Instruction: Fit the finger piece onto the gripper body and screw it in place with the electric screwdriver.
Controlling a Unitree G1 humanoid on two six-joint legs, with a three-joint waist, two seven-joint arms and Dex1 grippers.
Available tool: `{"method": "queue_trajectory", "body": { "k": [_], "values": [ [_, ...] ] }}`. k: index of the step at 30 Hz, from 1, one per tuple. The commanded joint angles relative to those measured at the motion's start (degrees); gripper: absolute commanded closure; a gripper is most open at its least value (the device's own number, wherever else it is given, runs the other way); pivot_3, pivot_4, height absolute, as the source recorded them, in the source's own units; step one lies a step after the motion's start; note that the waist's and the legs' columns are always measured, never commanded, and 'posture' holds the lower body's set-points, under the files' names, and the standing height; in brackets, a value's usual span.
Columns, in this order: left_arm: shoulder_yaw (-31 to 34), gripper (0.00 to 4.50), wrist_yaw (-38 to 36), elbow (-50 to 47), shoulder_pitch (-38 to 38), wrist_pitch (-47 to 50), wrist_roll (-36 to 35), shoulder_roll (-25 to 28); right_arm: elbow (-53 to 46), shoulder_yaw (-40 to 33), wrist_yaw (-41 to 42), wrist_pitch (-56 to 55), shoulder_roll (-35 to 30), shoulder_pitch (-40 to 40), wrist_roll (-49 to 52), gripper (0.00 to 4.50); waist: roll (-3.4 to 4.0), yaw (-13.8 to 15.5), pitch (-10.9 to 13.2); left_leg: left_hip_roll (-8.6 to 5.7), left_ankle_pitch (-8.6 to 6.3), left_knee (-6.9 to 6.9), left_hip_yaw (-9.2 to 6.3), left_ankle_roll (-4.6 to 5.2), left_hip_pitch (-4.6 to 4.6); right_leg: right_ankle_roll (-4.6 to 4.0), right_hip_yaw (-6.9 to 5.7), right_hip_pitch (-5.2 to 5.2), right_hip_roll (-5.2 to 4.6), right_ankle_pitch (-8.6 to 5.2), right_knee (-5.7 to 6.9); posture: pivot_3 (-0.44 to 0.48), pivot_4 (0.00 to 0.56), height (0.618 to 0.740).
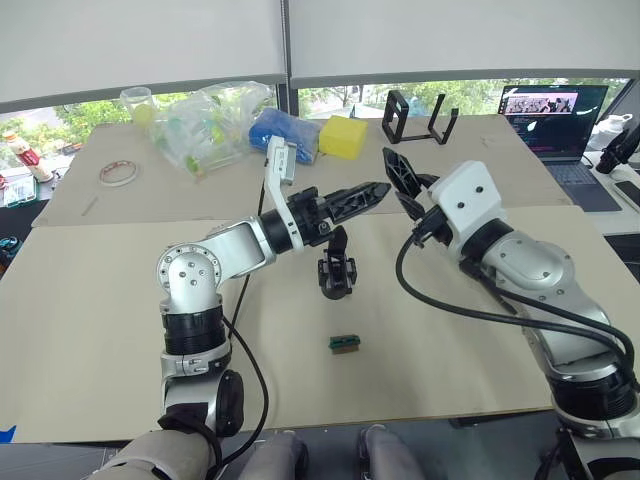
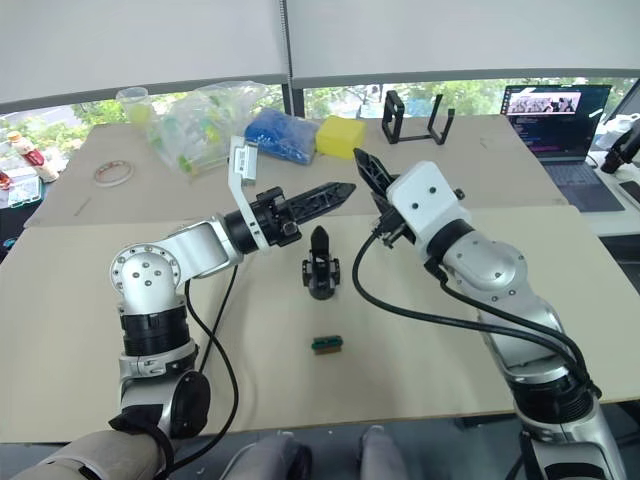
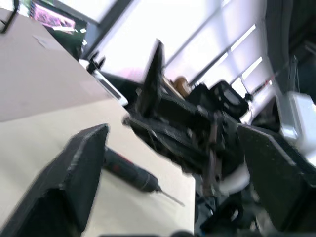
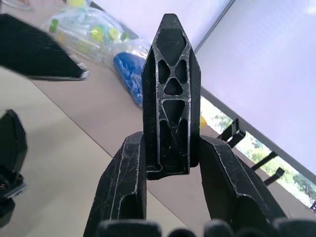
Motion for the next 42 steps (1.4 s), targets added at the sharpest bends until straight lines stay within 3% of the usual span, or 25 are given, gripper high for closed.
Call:
{"method": "queue_trajectory", "body": {
  "k": [1,7,19,26,35,37,42],
  "values": [
    [-1.3,1.34,-2.0,-2.0,-1.6,-4.3,0.0,0.0,-3.4,-2.8,1.3,-0.5,2.5,-0.1,2.3,3.37,0.0,-0.1,0.0,0.0,0.01,-0.01,0.0,-0.01,0.0,0.0,0.0,-0.01,0.01,0.0,0.0,0.0,0.15,0.74],
    [-4.7,1.34,-5.2,-2.9,-0.8,-9.5,1.8,0.4,-5.8,-4.2,2.9,3.6,6.1,-0.1,6.9,3.37,0.0,0.0,0.0,-0.02,0.01,-0.01,-0.01,-0.01,0.0,0.0,0.0,-0.02,0.04,0.0,-0.01,0.0,0.15,0.74],
    [-4.8,1.34,-4.6,-1.7,-0.8,-13.0,1.4,-0.5,-8.1,-5.5,3.4,6.8,6.6,0.0,8.4,3.37,0.0,0.0,0.0,-0.02,0.01,-0.03,0.0,-0.01,0.0,-0.01,0.01,-0.05,0.05,0.0,0.0,0.0,0.15,0.74],
    [-4.7,4.5,-3.4,-1.8,-0.7,-13.4,0.4,-1.5,-8.6,-5.4,3.8,6.9,6.3,-0.1,8.2,3.37,0.0,0.0,0.0,-0.02,0.01,-0.03,0.0,-0.01,0.0,-0.01,0.02,-0.05,0.04,0.0,0.0,0.0,0.15,0.74],
    [-5.9,4.5,-6.9,0.0,-1.7,-14.6,2.4,0.7,-9.9,-3.8,7.2,3.5,3.4,0.7,6.5,3.37,0.0,0.0,0.0,-0.04,0.01,-0.04,0.0,-0.01,0.0,-0.01,0.01,-0.04,0.05,0.0,0.0,0.0,0.15,0.74],
    [-6.3,4.5,-8.5,0.9,-2.2,-15.2,3.2,2.0,-9.6,-4.5,7.9,3.7,3.1,0.9,7.0,2.27,0.0,-0.1,0.0,-0.04,0.01,-0.05,0.0,-0.01,0.0,0.0,0.01,-0.05,0.05,0.0,0.0,0.0,0.15,0.74],
    [-7.4,4.5,-12.9,3.2,-3.4,-16.5,5.3,4.6,-9.1,-7.0,8.6,5.4,3.2,0.5,8.6,0.56,0.0,0.0,0.0,-0.04,0.01,-0.04,0.01,-0.01,-0.01,-0.01,0.0,-0.06,0.07,0.0,0.0,0.0,0.15,0.74]
  ]
}}
